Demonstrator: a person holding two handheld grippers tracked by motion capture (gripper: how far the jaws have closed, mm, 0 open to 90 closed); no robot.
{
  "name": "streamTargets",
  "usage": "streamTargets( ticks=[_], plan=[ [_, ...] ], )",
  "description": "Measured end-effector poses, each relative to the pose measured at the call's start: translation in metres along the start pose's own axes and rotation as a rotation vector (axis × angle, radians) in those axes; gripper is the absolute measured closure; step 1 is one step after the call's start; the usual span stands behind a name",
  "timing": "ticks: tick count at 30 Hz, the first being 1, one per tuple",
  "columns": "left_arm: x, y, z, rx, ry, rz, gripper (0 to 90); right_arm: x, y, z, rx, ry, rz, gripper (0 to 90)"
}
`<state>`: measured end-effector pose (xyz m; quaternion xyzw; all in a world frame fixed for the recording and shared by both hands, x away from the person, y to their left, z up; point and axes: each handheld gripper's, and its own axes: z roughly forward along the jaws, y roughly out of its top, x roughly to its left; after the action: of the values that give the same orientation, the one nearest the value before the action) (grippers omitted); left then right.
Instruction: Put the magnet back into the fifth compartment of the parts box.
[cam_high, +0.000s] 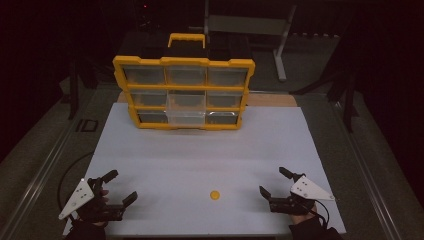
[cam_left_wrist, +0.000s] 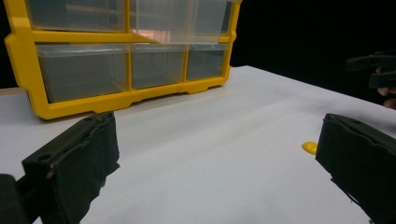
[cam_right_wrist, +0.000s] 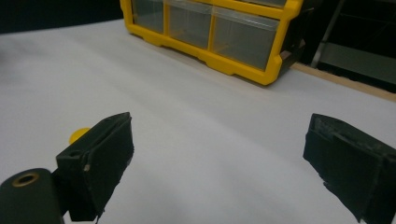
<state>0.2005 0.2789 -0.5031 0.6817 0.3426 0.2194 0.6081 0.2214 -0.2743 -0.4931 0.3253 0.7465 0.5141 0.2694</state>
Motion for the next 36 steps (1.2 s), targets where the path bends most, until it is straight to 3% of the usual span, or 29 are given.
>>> streamTargets(
  ticks=[6, 19, 36],
  plan=[
    [0.0, 0.0, -0.001, -0.004, 0.002, -0.001, 0.0, 0.003, 0.015, -0.001, 0.002, -0.003, -0.033, 8.4],
    [0.0, 0.0, 0.0, -0.004, -0.001, -0.002, 0.0, -0.002, 0.042, 0.001, -0.013, 0.036, -0.008, 8.4],
    [0.001, 0.001, -0.001, -0.009, -0.001, -0.008, 0.0, 0.012, 0.071, 0.025, 0.008, 0.156, -0.038, 8.3]
  ],
)
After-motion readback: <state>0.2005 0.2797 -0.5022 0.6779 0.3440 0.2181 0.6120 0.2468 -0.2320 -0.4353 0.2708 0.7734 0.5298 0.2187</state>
